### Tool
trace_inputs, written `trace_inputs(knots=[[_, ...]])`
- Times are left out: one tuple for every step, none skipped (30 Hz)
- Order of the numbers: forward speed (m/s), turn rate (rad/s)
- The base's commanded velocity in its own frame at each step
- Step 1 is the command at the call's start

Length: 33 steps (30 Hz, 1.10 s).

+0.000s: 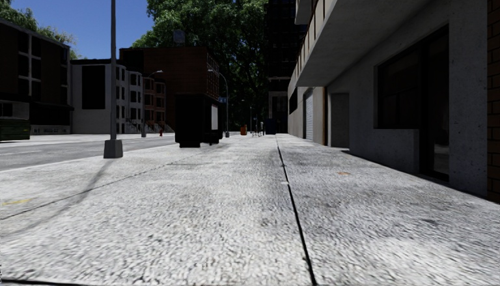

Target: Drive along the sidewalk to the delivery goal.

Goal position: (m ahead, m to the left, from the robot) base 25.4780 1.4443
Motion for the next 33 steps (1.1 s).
trace_inputs(knots=[[2.00,0.00],[2.00,0.00],[2.00,0.00],[2.00,0.00],[2.00,0.00],[2.00,0.00],[2.00,0.00],[2.00,0.00],[2.00,0.00],[2.00,0.00],[2.00,0.00],[2.00,0.00],[2.00,0.00],[2.00,0.00],[2.00,0.00],[2.00,0.00],[2.00,0.00],[2.00,0.00],[2.00,0.00],[2.00,0.00],[2.00,0.00],[2.00,0.00],[2.00,0.00],[2.00,0.00],[2.00,0.00],[2.00,0.00],[2.00,0.00],[2.00,0.00],[2.00,0.00],[2.00,0.00],[2.00,0.00],[2.00,0.00],[2.00,0.00]])
